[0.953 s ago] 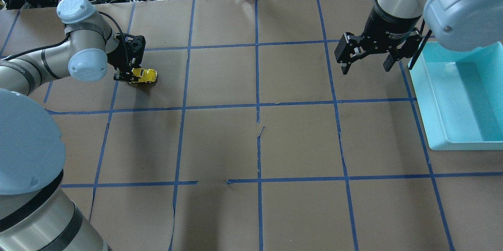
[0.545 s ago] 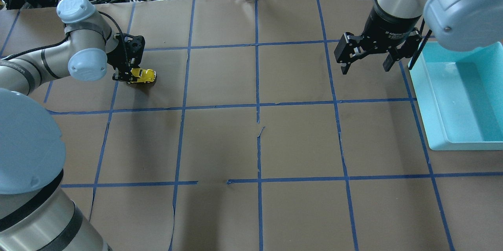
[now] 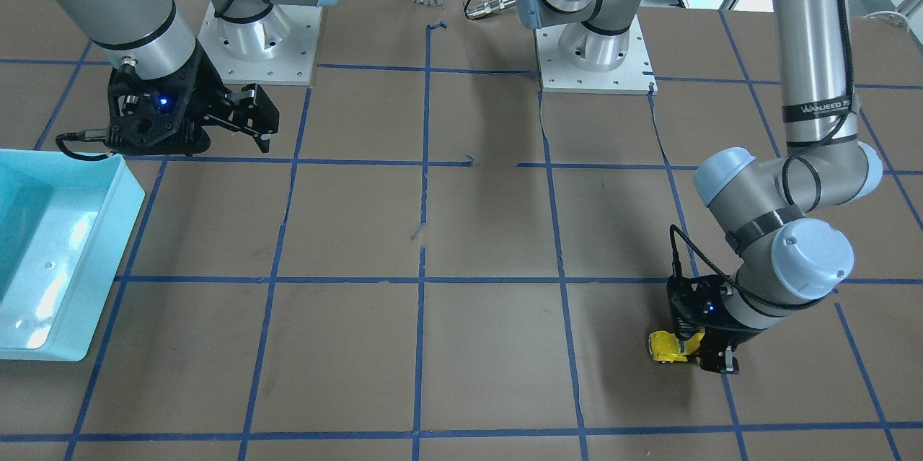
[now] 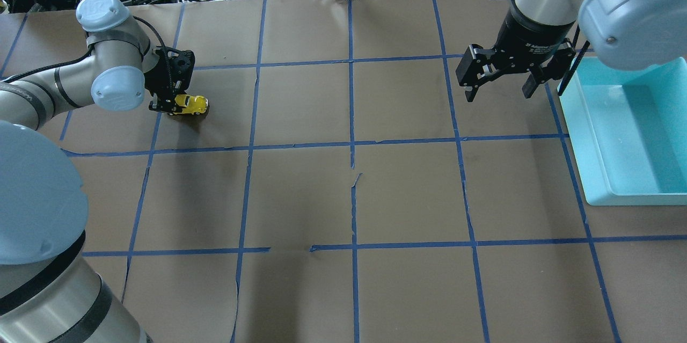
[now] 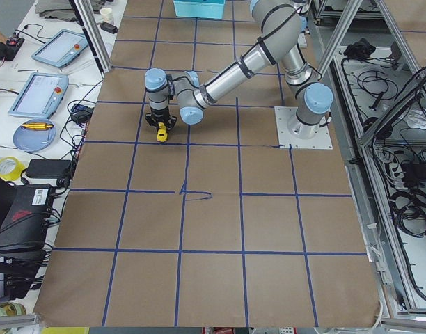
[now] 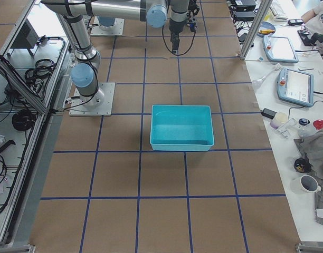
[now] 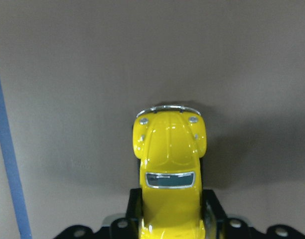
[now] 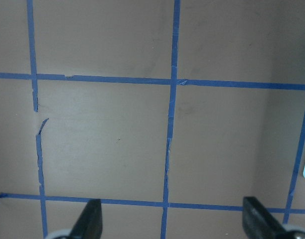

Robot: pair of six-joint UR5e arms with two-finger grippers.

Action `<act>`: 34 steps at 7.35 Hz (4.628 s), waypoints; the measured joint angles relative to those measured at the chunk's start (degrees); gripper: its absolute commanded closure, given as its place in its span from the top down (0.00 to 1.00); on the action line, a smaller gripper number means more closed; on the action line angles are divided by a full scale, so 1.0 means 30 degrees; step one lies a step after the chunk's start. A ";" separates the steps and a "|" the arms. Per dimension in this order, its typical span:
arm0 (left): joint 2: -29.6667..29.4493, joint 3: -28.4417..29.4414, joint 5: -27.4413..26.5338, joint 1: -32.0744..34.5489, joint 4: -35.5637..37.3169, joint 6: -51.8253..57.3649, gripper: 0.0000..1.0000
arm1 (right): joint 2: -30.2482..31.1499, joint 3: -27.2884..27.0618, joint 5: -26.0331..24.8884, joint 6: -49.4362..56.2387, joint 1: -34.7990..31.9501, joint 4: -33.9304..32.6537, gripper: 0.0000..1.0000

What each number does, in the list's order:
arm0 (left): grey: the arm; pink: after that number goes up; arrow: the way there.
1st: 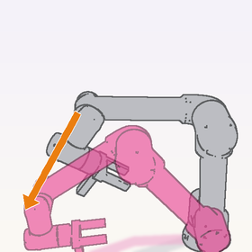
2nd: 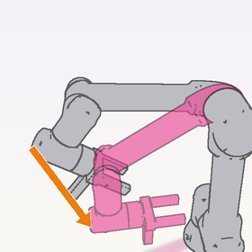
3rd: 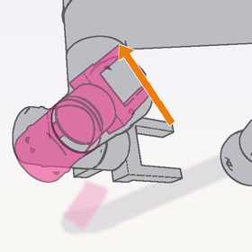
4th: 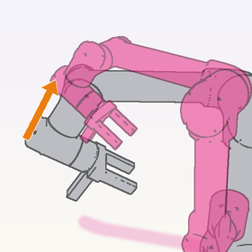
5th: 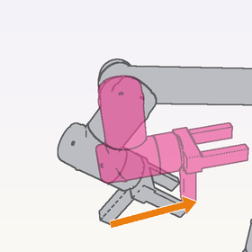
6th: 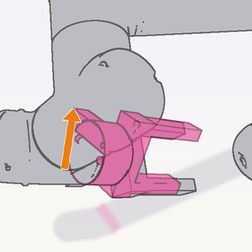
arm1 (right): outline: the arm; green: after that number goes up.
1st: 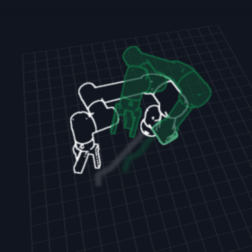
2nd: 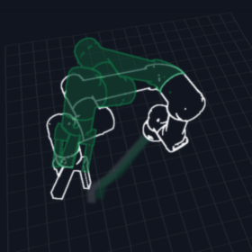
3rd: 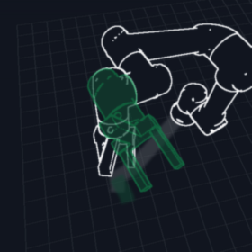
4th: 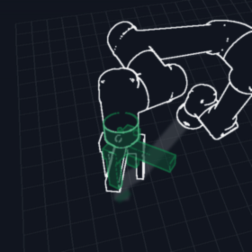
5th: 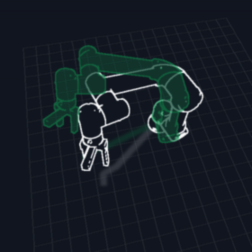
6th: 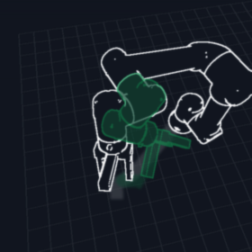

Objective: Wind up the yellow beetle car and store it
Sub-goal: 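Push the yellow car with the left gripper toward the table center, then raise the left gripper away while moving the right gripper toward the car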

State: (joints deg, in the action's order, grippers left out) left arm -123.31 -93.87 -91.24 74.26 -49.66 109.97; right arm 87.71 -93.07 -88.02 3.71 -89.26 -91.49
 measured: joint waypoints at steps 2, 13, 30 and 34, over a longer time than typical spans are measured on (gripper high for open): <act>0.0001 0.0004 -0.0004 -0.0170 0.0001 0.0094 0.00 | 0.0000 -0.0002 0.0012 0.0014 -0.0020 0.0000 1.00; 0.0005 0.0162 -0.0047 -0.0201 -0.0057 -0.0019 1.00 | -0.0001 -0.0001 0.0014 0.0024 -0.0039 0.0012 1.00; 0.8508 0.0611 -0.0252 0.5992 -0.7854 -2.5178 1.00 | -0.3208 0.0091 0.0067 1.1916 -0.3092 -0.5728 1.00; 1.1508 0.0575 0.0101 0.6408 -1.1198 -3.1582 1.00 | -0.5736 0.0087 0.0353 1.7003 -0.3689 -1.0099 1.00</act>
State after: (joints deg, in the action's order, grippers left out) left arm -88.79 -92.15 -90.93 93.48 -83.26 15.23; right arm 70.51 -92.81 -86.96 54.72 -100.32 -121.79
